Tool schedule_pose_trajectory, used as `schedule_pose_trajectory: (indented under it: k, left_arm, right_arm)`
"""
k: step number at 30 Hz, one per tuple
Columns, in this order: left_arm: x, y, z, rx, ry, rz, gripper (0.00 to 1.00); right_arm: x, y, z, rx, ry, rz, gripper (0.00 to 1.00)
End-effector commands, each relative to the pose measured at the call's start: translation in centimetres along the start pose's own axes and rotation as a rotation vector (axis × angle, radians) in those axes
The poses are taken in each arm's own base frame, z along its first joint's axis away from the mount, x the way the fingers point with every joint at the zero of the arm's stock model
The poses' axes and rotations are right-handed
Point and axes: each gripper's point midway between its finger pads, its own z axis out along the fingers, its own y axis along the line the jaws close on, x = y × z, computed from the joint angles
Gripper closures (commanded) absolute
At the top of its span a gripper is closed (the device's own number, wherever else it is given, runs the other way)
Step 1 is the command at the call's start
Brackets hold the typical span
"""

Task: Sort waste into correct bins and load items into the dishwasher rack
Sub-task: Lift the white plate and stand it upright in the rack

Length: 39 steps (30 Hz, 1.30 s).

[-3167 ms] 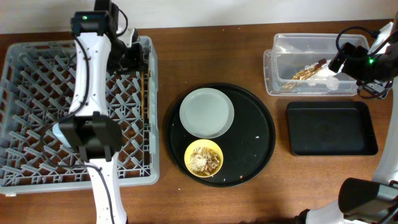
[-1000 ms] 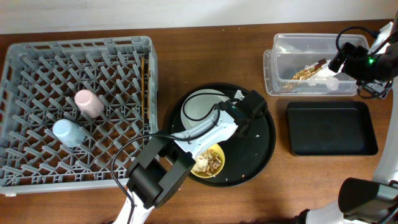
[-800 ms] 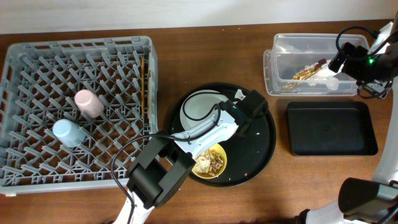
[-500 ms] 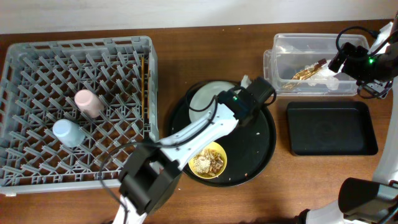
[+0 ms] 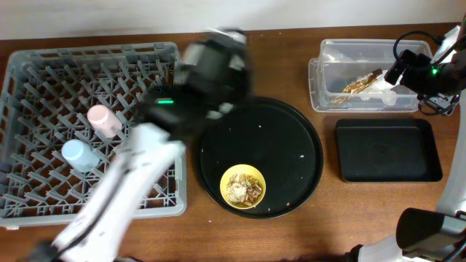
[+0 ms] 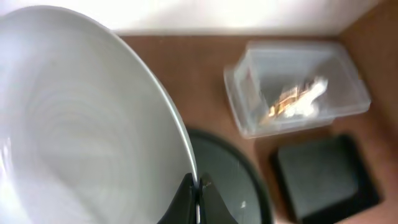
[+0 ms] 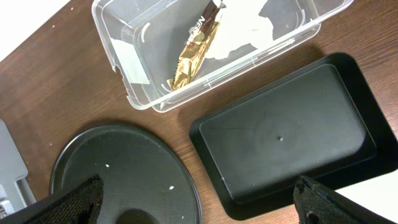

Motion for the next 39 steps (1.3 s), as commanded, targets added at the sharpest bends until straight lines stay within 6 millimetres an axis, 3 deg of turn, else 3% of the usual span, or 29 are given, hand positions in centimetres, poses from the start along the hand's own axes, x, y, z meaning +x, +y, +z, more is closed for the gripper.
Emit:
schedule_pose_trajectory:
  k: [1,6,12,16,21,26,32,39]
  left_arm:
    - [-2.7,1.1,-4.9,0.24,-0.011,-0.096,1.0]
    - [-4.0,5.9,-6.7,0.414,0.025,-0.197,0.99]
    - [-5.0,12.2,-6.5,0.513,0.042,-0.358,0.99]
    - [-4.6,14.8,-5.2,0.658,0.095,-0.467,0.99]
    - [-3.4,18.8,-1.4,0.668,0.148,-0.584,0.99]
    - [-3.5,22.4,-1.0,0.632,0.105,-0.613,0.99]
    - [-3.6,24.8,-1.9,0.601,0.063,-0.633,0.99]
    - [-2.7,24.0,0.2,0.632,0.107,-0.614,0.99]
  right_arm:
    - [-0.3,0.0,-0.6,0.001,-0.021,-0.004,0.01]
    - [-0.3,0.0,-0.6,0.001,-0.021,-0.004,0.01]
    - [-0.3,0.0,-0.6,0.001,-0.021,-0.004,0.01]
    - [-0.3,0.0,-0.6,0.001,-0.021,-0.004,0.01]
    - [-0.3,0.0,-0.6,0.001,-0.021,-0.004,0.02]
    - [-0.3,0.0,-0.6,0.001,-0.021,-0.004,0.01]
    - [-0.3,0.0,-0.6,0.001,-0.021,-0.004,0.01]
    - [-0.3,0.0,-0.6,0.001,-0.021,-0.004,0.01]
